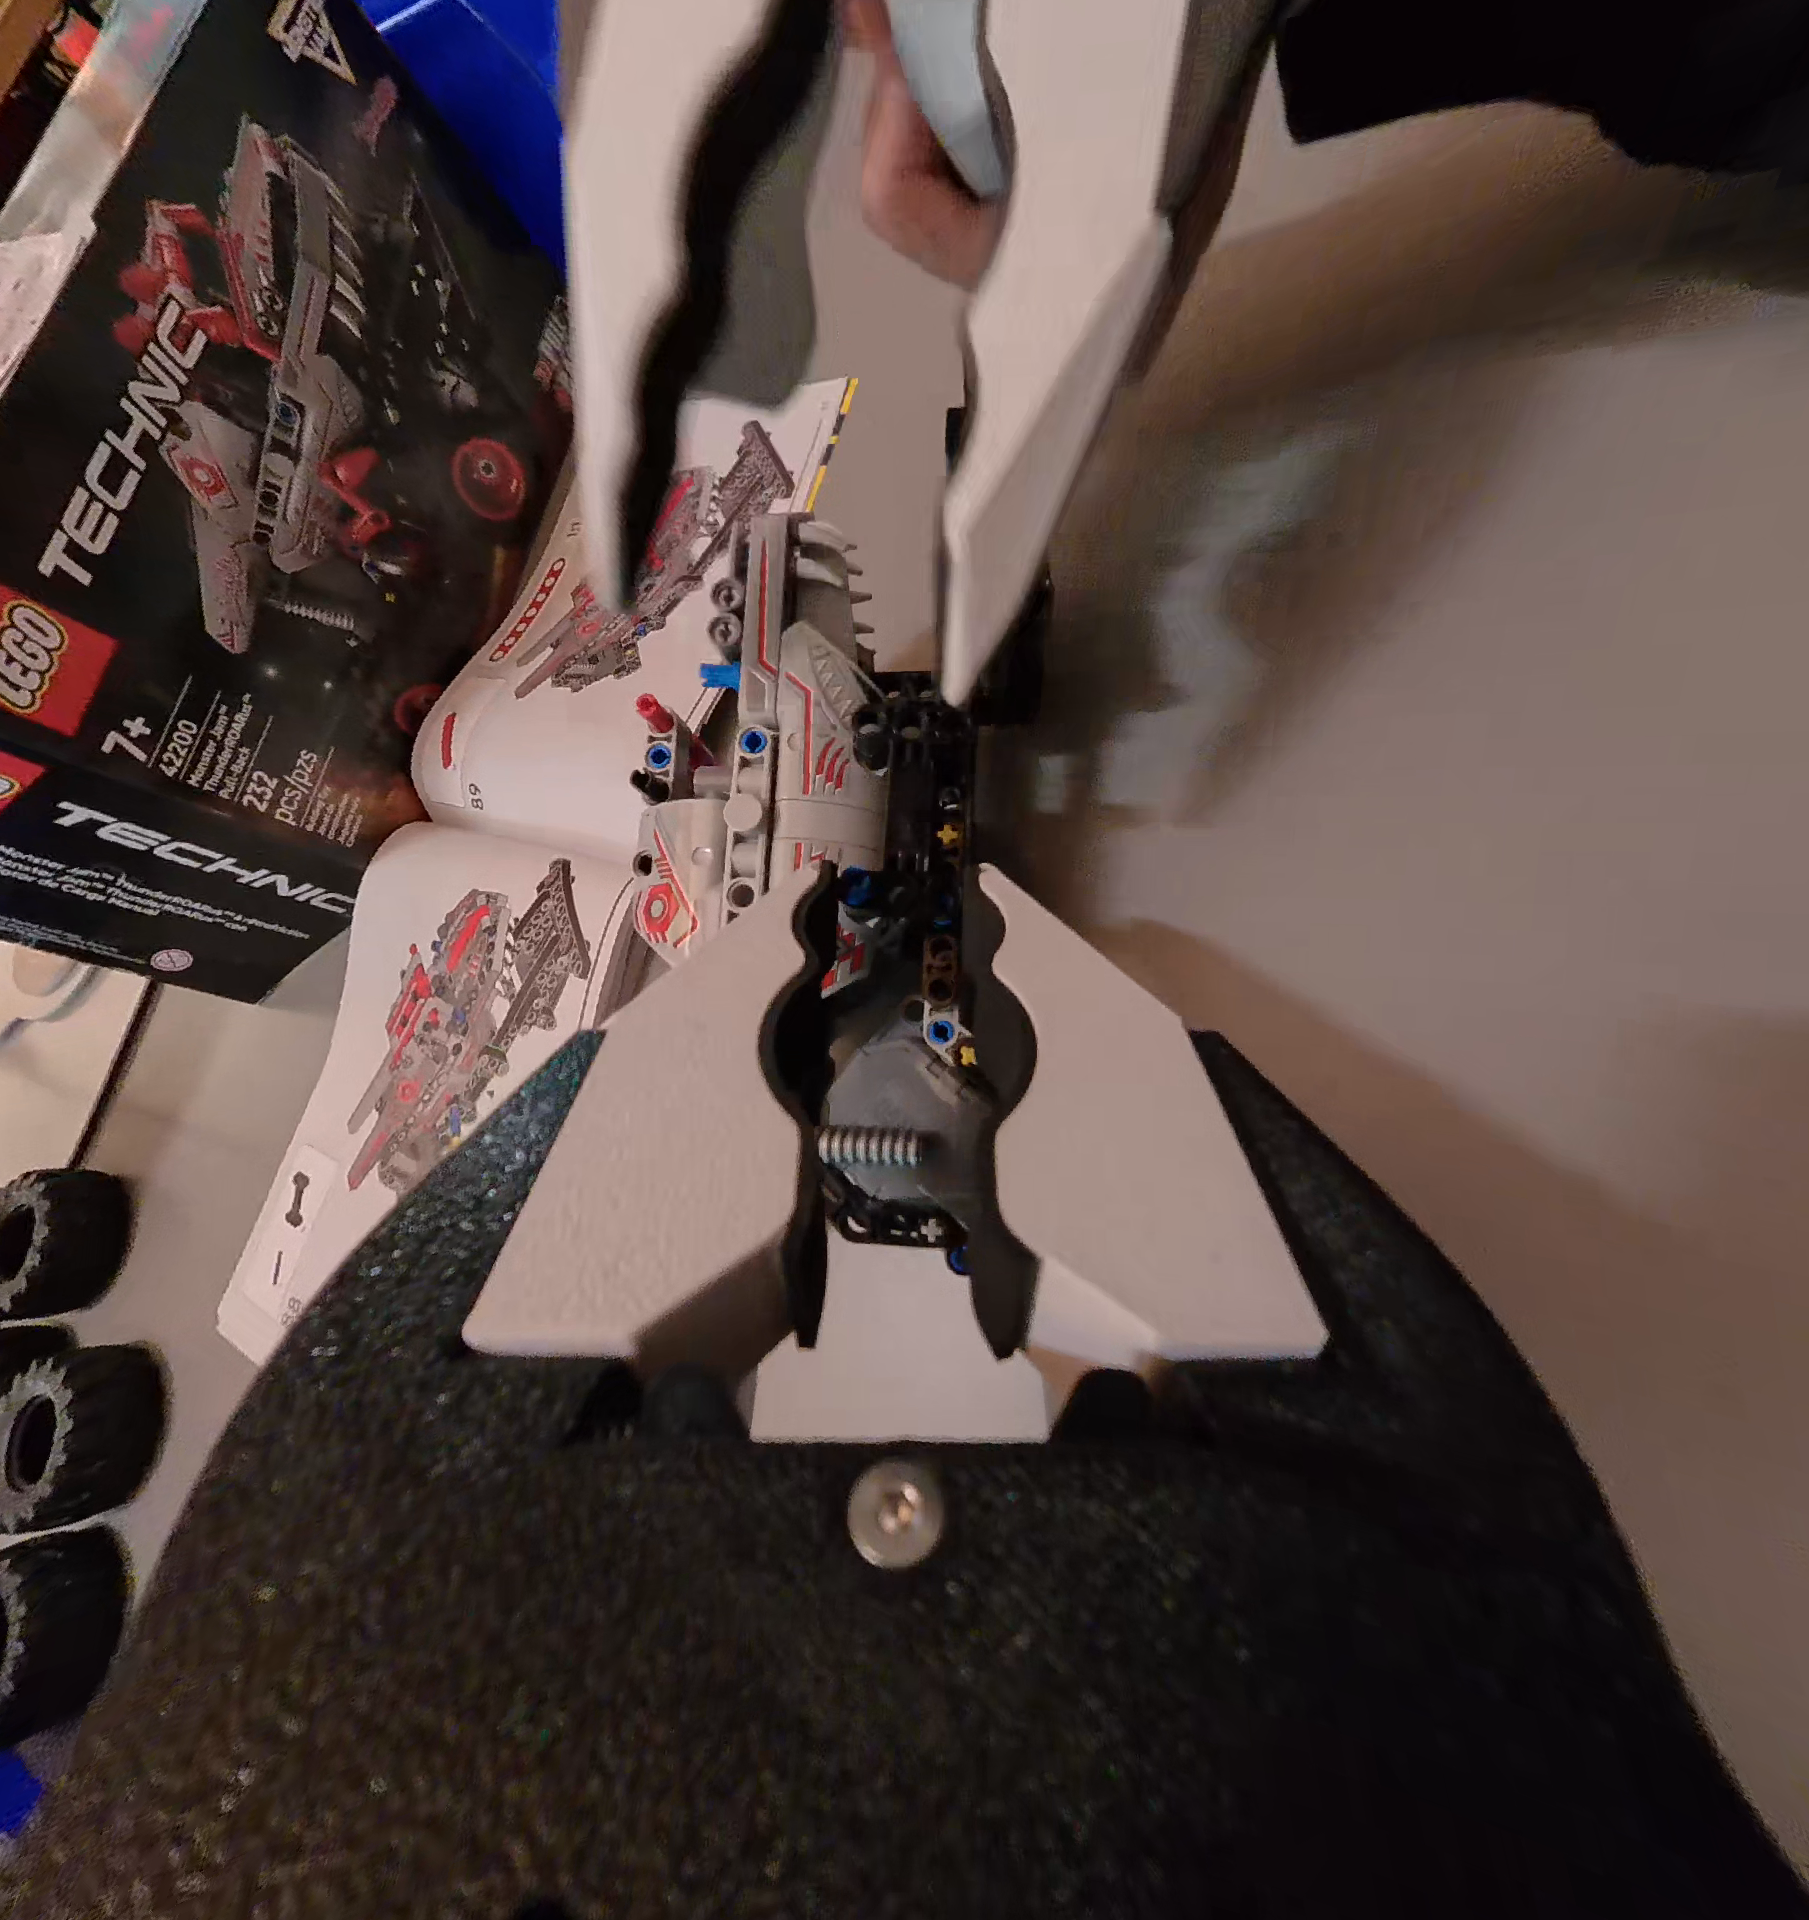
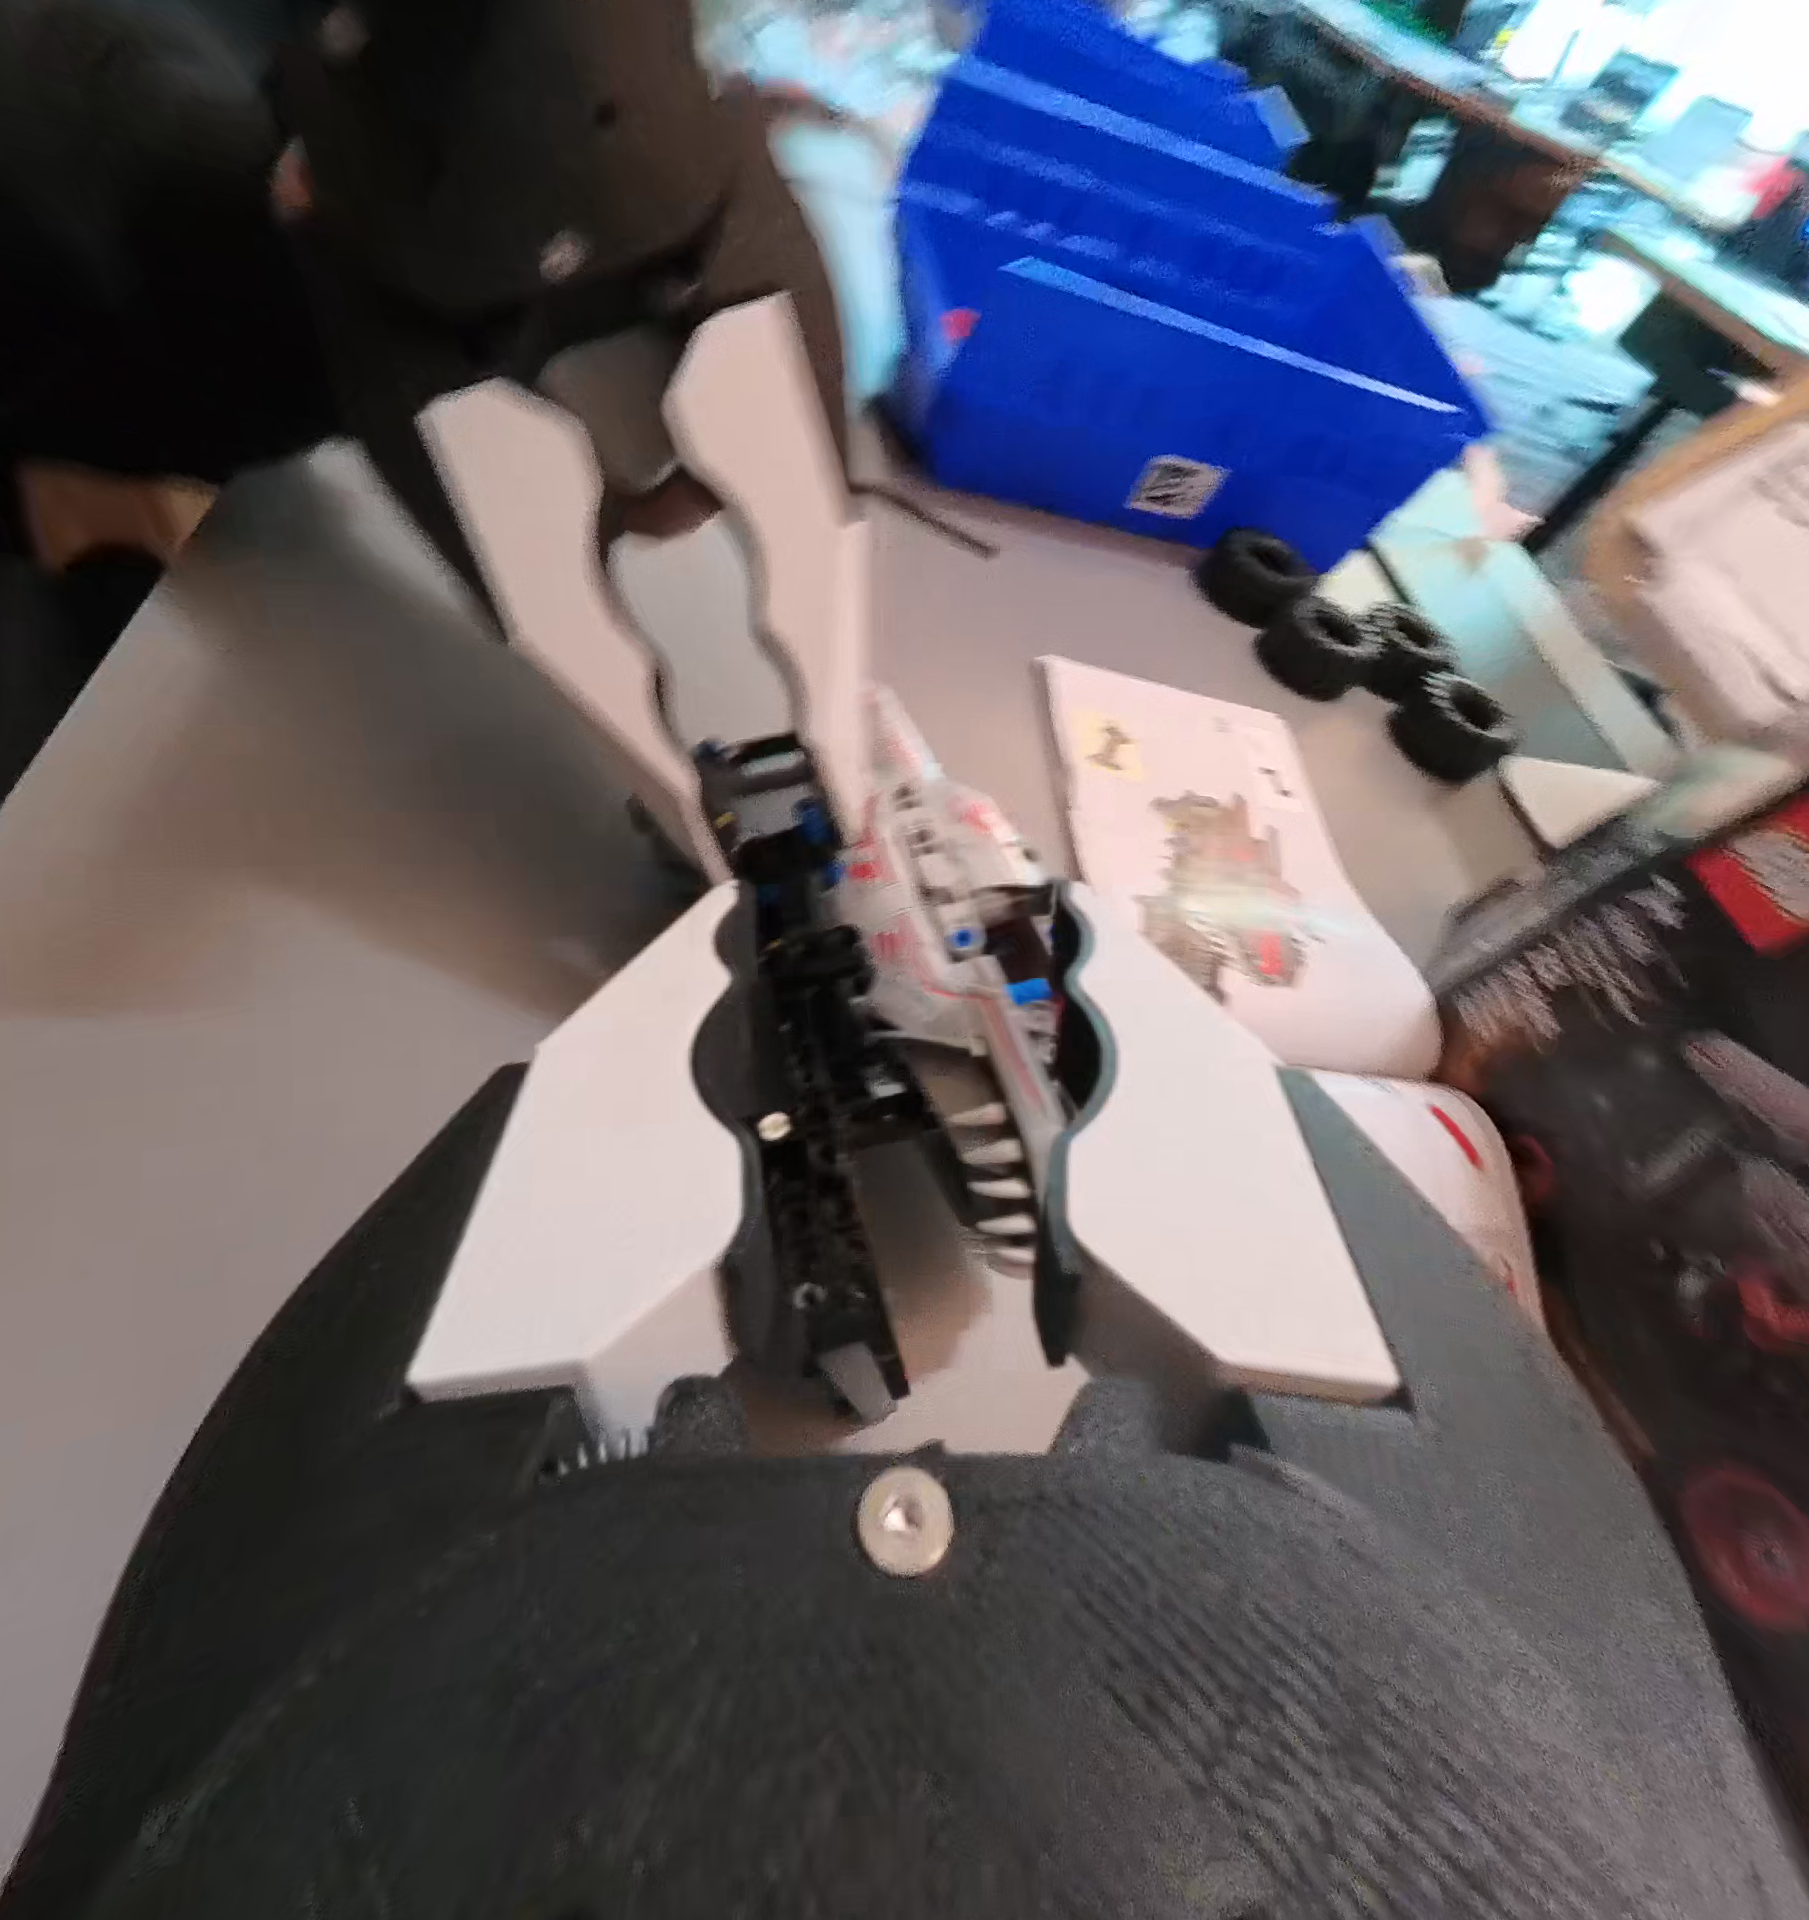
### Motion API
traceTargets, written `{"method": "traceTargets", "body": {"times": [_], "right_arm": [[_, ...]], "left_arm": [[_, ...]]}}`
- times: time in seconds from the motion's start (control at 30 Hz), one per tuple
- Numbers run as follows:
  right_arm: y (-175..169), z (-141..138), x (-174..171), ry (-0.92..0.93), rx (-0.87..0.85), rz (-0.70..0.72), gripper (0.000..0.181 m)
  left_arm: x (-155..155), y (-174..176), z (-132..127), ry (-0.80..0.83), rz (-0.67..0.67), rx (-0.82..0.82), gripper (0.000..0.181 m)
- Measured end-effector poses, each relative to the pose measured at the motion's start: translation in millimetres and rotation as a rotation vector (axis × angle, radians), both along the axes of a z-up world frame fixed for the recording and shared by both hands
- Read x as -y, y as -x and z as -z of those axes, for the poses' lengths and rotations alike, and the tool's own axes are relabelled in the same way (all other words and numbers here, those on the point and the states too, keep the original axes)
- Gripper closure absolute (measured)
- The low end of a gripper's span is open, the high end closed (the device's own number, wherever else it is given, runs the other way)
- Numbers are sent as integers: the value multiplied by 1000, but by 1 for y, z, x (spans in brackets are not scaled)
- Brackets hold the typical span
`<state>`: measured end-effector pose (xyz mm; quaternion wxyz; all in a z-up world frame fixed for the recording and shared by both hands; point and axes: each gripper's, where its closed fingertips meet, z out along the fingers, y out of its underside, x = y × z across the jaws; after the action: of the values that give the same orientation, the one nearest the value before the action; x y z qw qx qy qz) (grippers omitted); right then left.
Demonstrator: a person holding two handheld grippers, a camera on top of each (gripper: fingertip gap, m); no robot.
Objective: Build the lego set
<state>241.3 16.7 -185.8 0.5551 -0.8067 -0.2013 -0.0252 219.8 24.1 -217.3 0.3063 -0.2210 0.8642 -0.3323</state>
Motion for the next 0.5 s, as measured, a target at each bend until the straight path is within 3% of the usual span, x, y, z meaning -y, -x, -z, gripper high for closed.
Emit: {"method": "traceTargets", "body": {"times": [0.07, 0.2, 0.33, 0.5], "right_arm": [[-16, -15, 1, -26, -138, 116, 101], [-53, 6, 3, 106, -273, 343, 53], [-37, 20, -2, 155, -552, 277, 60], [-30, 54, 2, 284, -617, 291, 59]], "left_arm": [[0, 0, 0, -9, -10, 5, 161], [0, 0, 0, -43, -11, 21, 160], [0, 0, 0, -85, -3, 35, 160], [-1, 0, 0, -100, -3, 51, 160]]}}
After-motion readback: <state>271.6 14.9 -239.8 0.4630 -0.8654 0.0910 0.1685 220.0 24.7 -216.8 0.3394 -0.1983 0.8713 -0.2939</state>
